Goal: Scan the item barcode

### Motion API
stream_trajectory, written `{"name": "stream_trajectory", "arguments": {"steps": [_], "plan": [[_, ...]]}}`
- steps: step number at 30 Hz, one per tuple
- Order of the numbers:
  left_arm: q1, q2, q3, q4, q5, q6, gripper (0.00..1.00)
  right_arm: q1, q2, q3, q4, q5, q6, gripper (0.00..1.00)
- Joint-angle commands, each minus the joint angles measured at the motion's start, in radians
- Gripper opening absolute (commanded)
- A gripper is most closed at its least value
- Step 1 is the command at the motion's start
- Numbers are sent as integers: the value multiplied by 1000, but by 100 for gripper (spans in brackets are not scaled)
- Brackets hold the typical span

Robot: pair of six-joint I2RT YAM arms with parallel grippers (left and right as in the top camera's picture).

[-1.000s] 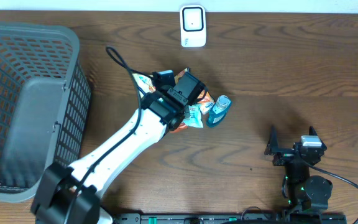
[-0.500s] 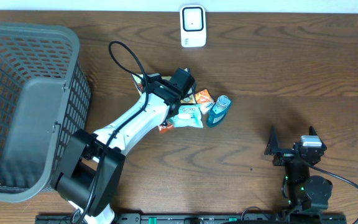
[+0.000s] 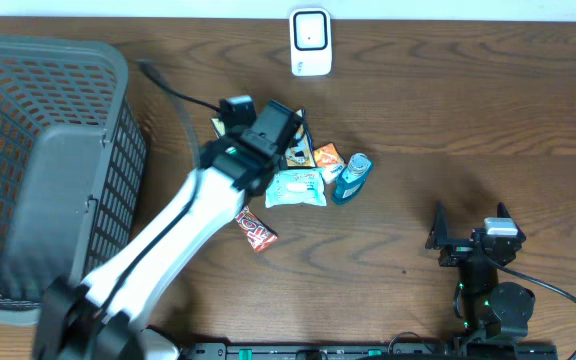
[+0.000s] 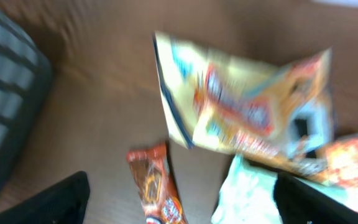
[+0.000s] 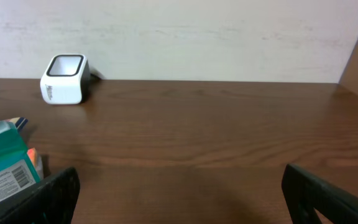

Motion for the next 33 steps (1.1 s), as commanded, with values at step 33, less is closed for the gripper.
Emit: {"name": "stream_trajectory", "arguments": {"steps": [33], "plan": [[116, -650, 217, 414, -304, 835, 98, 5, -2, -1, -4, 1, 14, 99]]}}
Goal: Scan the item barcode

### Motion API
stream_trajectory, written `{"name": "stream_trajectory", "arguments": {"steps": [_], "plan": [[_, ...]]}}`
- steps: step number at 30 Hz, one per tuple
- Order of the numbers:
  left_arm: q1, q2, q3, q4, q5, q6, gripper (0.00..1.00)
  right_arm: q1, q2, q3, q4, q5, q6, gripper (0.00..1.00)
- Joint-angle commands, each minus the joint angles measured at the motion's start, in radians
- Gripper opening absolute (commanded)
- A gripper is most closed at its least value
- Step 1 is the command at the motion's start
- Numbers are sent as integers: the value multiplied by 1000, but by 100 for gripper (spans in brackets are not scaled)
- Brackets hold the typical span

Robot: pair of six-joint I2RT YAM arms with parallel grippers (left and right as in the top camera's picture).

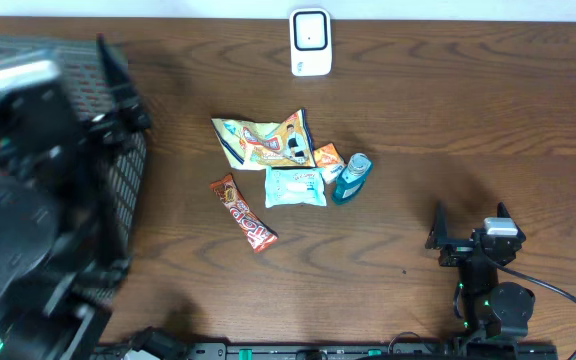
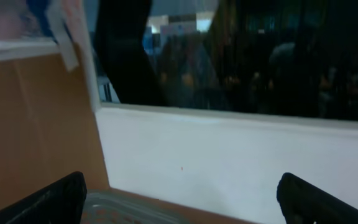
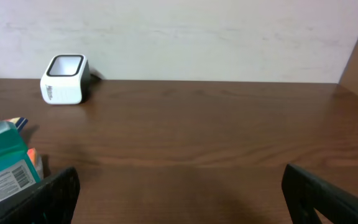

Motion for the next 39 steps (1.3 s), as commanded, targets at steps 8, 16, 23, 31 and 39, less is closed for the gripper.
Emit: {"name": "stream_trajectory", "arguments": {"steps": [8, 16, 23, 31, 39], "plan": [[72, -139, -66, 24, 70, 0, 98, 5, -2, -1, -4, 1, 14, 99], [160, -327, -91, -15, 286, -113, 98, 5, -2, -1, -4, 1, 14, 99], [182, -485, -90, -40, 414, -150, 98, 5, -2, -1, -4, 1, 14, 99], [249, -628, -91, -43, 414, -156, 98, 5, -2, -1, -4, 1, 14, 99], [335, -696, -93, -48, 415, -234, 98, 5, -2, -1, -4, 1, 14, 99]]}}
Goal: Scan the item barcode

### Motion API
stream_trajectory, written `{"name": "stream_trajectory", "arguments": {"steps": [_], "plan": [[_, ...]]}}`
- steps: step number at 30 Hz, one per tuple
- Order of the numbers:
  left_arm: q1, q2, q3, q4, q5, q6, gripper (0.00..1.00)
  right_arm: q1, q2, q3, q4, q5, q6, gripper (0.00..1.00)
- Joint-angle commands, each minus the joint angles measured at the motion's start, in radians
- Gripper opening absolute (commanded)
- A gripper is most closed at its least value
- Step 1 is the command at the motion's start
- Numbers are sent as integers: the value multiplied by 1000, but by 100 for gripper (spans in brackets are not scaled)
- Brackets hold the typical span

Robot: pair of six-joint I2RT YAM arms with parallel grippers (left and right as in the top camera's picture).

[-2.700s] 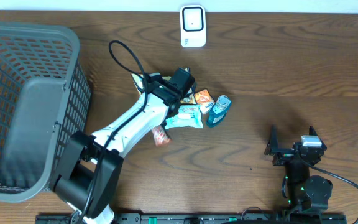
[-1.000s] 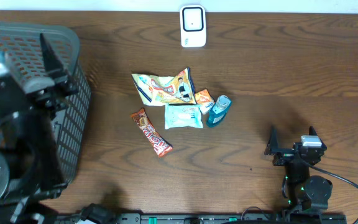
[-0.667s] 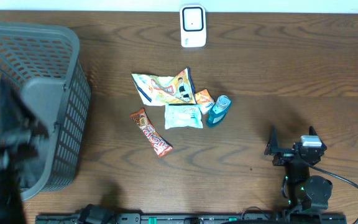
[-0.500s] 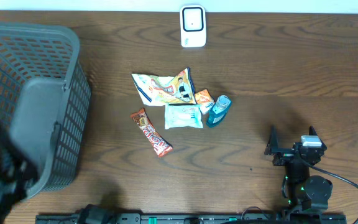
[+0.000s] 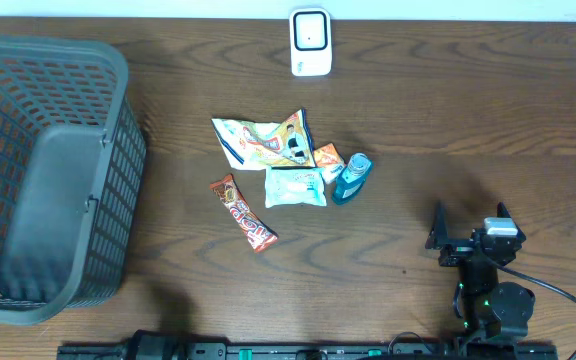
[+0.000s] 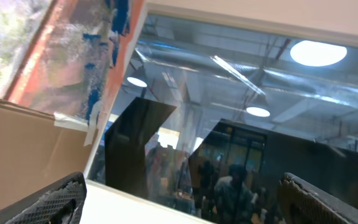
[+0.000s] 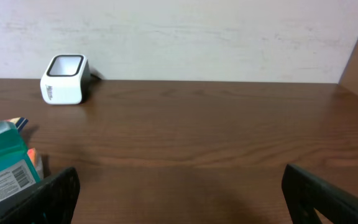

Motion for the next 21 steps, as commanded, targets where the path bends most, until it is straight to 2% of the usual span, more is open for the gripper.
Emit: {"name": "stream_trajectory", "arguments": {"steps": [1, 7, 15, 19, 21], "plan": [[41, -31, -3, -1, 17, -46, 98, 5, -2, -1, -4, 1, 14, 99], [107, -95, -14, 0, 17, -87, 98, 5, -2, -1, -4, 1, 14, 99], [166, -246, -111, 35, 17, -277, 98, 5, -2, -1, -4, 1, 14, 99], [180, -241, -143, 60, 32, -288, 98, 5, -2, -1, -4, 1, 14, 99], [187, -242, -181, 122, 57, -288, 98, 5, -2, -1, -4, 1, 14, 99]]}}
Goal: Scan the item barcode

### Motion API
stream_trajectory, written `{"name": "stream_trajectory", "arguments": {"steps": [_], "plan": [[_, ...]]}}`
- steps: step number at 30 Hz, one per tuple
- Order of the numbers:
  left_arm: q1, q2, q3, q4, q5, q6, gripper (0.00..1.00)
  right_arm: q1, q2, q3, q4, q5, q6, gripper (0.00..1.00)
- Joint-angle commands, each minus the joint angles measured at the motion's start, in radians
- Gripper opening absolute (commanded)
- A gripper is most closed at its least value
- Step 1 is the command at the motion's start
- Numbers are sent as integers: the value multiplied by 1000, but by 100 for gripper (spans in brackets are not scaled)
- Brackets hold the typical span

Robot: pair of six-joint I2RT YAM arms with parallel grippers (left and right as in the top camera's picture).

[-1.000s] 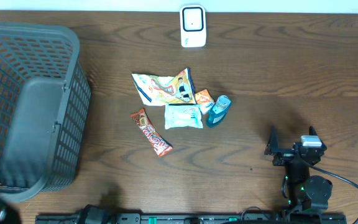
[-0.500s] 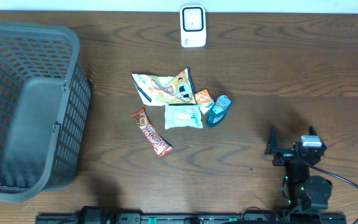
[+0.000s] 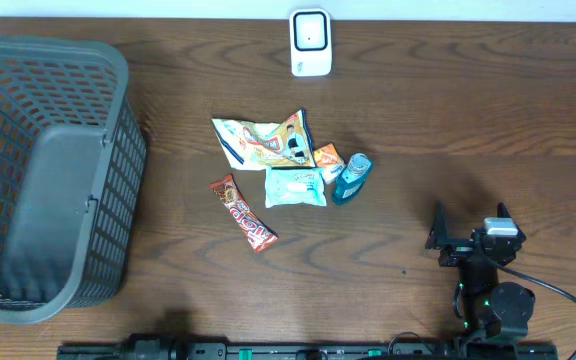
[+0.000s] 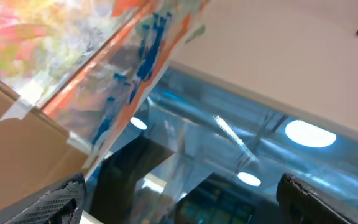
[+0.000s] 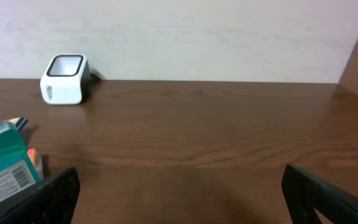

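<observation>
The white barcode scanner (image 3: 310, 42) stands at the table's far edge, and it shows at the left in the right wrist view (image 5: 64, 79). Mid-table lie a yellow-orange snack bag (image 3: 263, 140), a chocolate bar (image 3: 243, 213), a white-teal pack (image 3: 295, 187), a small orange packet (image 3: 328, 156) and a teal item (image 3: 351, 177) whose barcode label shows in the right wrist view (image 5: 5, 171). My right gripper (image 3: 471, 232) rests open near the front right, empty (image 5: 179, 193). My left gripper (image 4: 179, 196) is outside the overhead view, open and empty, facing up at a wall and ceiling lights.
A large grey mesh basket (image 3: 126, 190) fills the table's left side. The dark wooden table (image 3: 468, 110) stretches bare between the items and the right arm. A cardboard panel rises at the table's right end.
The left wrist camera has tilted further upward, now showing more of the painted wall and ceiling. The items and the right arm have not moved.
My left arm first reached over the pile with its open gripper above the snack bag. It was then back over the basket, facing the wall. After that it was gone from the overhead view, looking upward, as now. All items stayed in place.
</observation>
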Motion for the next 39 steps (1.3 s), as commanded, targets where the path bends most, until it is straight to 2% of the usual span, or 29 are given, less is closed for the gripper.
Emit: {"name": "stream_trajectory", "arguments": {"steps": [1, 6, 10, 12, 16, 20, 29, 35, 39], "plan": [[19, 5, -69, 73, 63, -35, 98, 5, -2, -1, -3, 1, 14, 99], [46, 5, -180, 323, 47, -35, 98, 5, -2, -1, -3, 1, 14, 99], [53, 5, -235, 365, 87, -101, 98, 5, -3, -1, -3, 1, 14, 99], [53, 5, -280, 426, 152, -158, 98, 5, -2, -1, -3, 1, 14, 99], [53, 5, -394, 599, 389, -156, 98, 5, -2, -1, -3, 1, 14, 99], [53, 5, -495, 706, 458, -127, 98, 5, -2, -1, -3, 1, 14, 99], [52, 5, -670, 687, 466, -129, 98, 5, -2, -1, -3, 1, 14, 99], [52, 4, -705, 563, 452, -133, 98, 5, -2, -1, -2, 5, 7, 99], [53, 4, -705, 477, 450, -132, 98, 5, -2, -1, 6, 116, -116, 99]]}}
